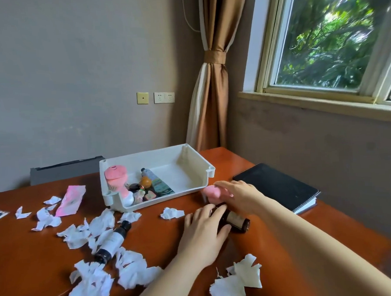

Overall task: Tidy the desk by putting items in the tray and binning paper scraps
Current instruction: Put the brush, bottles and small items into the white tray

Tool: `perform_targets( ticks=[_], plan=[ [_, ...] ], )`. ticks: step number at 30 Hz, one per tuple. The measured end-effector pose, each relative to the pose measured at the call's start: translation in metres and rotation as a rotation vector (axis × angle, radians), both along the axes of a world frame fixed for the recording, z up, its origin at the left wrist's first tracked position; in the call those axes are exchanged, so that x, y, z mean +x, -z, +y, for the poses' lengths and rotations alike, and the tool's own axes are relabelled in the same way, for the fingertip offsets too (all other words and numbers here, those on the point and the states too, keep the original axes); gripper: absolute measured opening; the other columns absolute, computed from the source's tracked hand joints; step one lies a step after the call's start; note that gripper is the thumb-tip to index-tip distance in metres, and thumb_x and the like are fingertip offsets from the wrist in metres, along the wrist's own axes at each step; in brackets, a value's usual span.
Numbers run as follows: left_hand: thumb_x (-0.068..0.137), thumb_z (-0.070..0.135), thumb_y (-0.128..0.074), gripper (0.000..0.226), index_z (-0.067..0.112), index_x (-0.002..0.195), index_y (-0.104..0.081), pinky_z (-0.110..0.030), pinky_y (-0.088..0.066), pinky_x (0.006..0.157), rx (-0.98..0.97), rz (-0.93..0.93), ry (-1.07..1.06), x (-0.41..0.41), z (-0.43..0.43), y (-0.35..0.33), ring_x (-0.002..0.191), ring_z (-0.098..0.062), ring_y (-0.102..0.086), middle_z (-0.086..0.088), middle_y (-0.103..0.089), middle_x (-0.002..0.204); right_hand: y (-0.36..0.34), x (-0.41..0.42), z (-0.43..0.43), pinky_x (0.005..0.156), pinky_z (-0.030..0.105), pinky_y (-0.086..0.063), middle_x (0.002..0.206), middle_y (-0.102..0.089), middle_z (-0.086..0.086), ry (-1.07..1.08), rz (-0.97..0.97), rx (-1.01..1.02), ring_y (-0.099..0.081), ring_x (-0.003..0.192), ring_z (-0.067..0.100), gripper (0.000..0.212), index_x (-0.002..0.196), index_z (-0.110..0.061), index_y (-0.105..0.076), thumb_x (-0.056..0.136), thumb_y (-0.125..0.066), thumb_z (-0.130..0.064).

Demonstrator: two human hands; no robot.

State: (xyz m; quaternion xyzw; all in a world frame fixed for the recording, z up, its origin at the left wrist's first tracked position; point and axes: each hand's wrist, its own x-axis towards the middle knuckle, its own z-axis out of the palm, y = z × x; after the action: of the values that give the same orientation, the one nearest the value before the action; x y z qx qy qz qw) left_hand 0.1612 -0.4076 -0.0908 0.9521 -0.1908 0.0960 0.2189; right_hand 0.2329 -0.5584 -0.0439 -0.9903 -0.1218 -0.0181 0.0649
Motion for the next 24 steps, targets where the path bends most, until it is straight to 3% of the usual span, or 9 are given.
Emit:
perform_targets(
  ticks=[4, 8, 14, 18, 20, 24],
  plan=[
    [0.098, 0.046, -0.034, 0.048, 0.04, 0.144, -0.025, -0.035, -0.016, 0.115, 0.001, -0.018, 0.002, -0.001, 0.0, 0.001, 0.138, -0.012, -0.024, 0.011, -0.029, 0.148, 0.003, 0.001, 0.002, 0.092, 0.037, -0.047, 0.121, -0.055, 0.003, 0.051, 0.018, 0.143, -0.05, 0.114, 0.024, 0.036, 0.132, -0.036, -0.044, 0.095, -0.045, -0.037],
    [0.098, 0.045, -0.036, 0.044, 0.04, 0.141, -0.031, -0.034, -0.018, 0.113, -0.012, -0.028, 0.006, -0.002, 0.001, 0.0, 0.135, -0.012, -0.029, 0.011, -0.034, 0.144, -0.003, 0.0, 0.006, 0.084, 0.034, -0.047, 0.113, -0.064, 0.003, 0.164, -0.066, 0.043, -0.059, 0.105, 0.026, 0.034, 0.12, -0.027, -0.055, 0.093, -0.044, -0.045],
    [0.098, 0.045, -0.036, 0.038, 0.033, 0.134, -0.041, -0.032, -0.026, 0.111, -0.08, 0.012, 0.003, -0.006, 0.001, -0.004, 0.127, -0.013, -0.038, 0.011, -0.043, 0.133, -0.011, -0.002, 0.014, 0.073, 0.029, -0.045, 0.113, -0.062, 0.003, 0.257, 0.012, -0.016, -0.06, 0.104, 0.026, 0.038, 0.123, -0.026, -0.052, 0.09, -0.05, -0.044],
    [0.098, 0.039, -0.041, 0.033, 0.029, 0.129, -0.046, -0.03, -0.028, 0.108, -0.11, 0.01, 0.008, -0.005, 0.001, -0.005, 0.125, -0.011, -0.04, 0.012, -0.046, 0.132, -0.017, -0.009, 0.016, 0.078, 0.031, -0.045, 0.114, -0.053, 0.004, 0.31, 0.056, 0.035, -0.055, 0.108, 0.03, 0.045, 0.117, -0.026, -0.055, 0.084, -0.05, -0.057],
    [0.098, 0.035, -0.043, 0.031, 0.027, 0.127, -0.049, -0.028, -0.031, 0.106, -0.13, 0.01, 0.005, -0.006, 0.001, -0.007, 0.123, -0.011, -0.042, 0.011, -0.05, 0.129, -0.02, -0.011, 0.018, 0.074, 0.03, -0.045, 0.103, -0.058, 0.003, 0.314, 0.083, 0.033, -0.058, 0.1, 0.028, 0.047, 0.106, -0.023, -0.058, 0.082, -0.045, -0.061],
    [0.097, 0.029, -0.046, 0.025, 0.024, 0.121, -0.052, -0.027, -0.033, 0.103, -0.164, -0.006, -0.035, -0.008, 0.003, -0.01, 0.117, -0.012, -0.047, 0.007, -0.057, 0.12, -0.024, -0.012, 0.023, 0.072, 0.025, -0.046, 0.093, -0.06, 0.001, 0.344, 0.088, 0.004, -0.058, 0.087, 0.02, 0.051, 0.113, -0.019, -0.06, 0.086, -0.039, -0.057]
  ],
)
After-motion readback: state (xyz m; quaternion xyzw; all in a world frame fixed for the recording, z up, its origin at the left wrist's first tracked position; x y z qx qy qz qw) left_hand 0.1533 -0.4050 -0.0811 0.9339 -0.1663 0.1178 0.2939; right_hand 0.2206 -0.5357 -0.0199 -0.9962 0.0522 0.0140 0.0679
